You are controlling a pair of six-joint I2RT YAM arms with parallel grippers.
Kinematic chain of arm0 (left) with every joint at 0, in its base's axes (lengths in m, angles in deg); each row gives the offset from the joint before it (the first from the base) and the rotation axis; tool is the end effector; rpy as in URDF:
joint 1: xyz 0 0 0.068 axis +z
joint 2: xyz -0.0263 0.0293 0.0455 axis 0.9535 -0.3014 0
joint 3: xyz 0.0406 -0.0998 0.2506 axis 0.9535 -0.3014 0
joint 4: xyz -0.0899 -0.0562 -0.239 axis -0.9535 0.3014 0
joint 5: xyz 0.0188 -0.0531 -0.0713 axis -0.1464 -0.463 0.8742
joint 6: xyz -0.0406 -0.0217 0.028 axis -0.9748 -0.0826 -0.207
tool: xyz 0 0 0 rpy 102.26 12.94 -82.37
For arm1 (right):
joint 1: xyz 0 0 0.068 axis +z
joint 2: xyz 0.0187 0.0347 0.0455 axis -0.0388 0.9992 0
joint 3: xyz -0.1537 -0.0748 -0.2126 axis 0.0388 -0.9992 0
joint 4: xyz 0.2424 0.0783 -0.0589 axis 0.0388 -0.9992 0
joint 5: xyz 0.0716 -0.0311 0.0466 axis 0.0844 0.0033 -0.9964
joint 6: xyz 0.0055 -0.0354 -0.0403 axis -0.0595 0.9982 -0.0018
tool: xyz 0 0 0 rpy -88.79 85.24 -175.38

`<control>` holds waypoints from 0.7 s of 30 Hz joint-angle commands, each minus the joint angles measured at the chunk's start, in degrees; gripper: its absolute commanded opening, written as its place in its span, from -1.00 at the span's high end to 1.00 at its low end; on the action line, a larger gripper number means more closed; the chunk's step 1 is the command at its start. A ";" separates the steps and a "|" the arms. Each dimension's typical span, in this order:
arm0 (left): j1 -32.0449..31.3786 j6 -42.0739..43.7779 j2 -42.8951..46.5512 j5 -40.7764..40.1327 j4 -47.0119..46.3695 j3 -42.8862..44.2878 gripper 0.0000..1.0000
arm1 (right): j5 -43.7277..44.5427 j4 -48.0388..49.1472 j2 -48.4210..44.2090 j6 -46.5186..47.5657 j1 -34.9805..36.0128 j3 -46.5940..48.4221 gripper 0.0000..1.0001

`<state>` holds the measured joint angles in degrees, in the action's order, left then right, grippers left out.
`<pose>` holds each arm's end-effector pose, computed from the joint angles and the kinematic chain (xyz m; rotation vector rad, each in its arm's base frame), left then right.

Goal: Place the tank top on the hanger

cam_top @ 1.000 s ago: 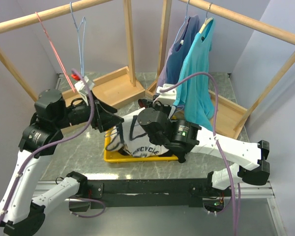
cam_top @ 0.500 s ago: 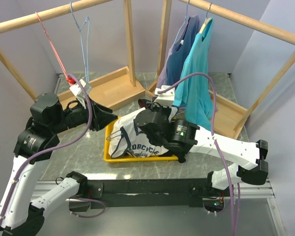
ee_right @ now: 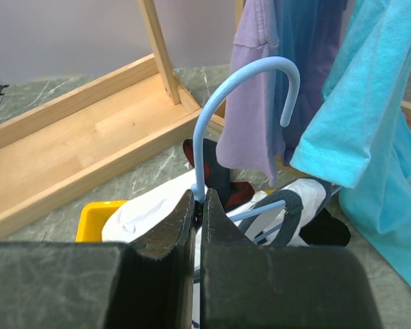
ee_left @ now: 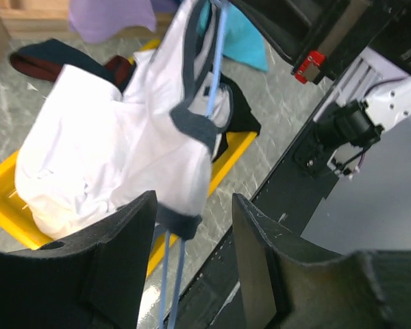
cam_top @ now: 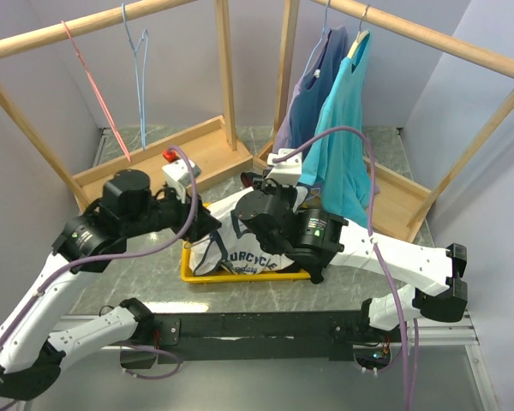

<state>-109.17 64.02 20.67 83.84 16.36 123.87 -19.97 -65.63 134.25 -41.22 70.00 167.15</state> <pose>0.1193 -0.1035 0.4250 0.6503 1.9479 -0.8768 0.1205 0.2676 0.4171 0.0644 1.7400 0.0829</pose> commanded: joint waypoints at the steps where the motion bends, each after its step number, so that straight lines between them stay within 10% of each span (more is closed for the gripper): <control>1: -4.94 0.06 -1.62 -10.42 -1.82 -1.07 -0.07 | -0.28 1.70 -0.09 -0.29 -0.60 0.69 1.00; 16: -11.72 0.23 -1.71 -18.89 -3.31 -5.47 0.10 | -1.78 2.49 -0.09 0.59 -0.77 0.25 1.00; 21: -13.04 -1.09 0.39 -21.18 -6.20 -9.15 0.54 | -2.04 2.23 0.52 0.77 -0.86 0.95 1.00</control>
<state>-121.36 63.76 18.90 65.52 14.19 116.90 -22.81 -65.57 134.27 -40.59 69.48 166.98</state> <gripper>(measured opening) 0.332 0.037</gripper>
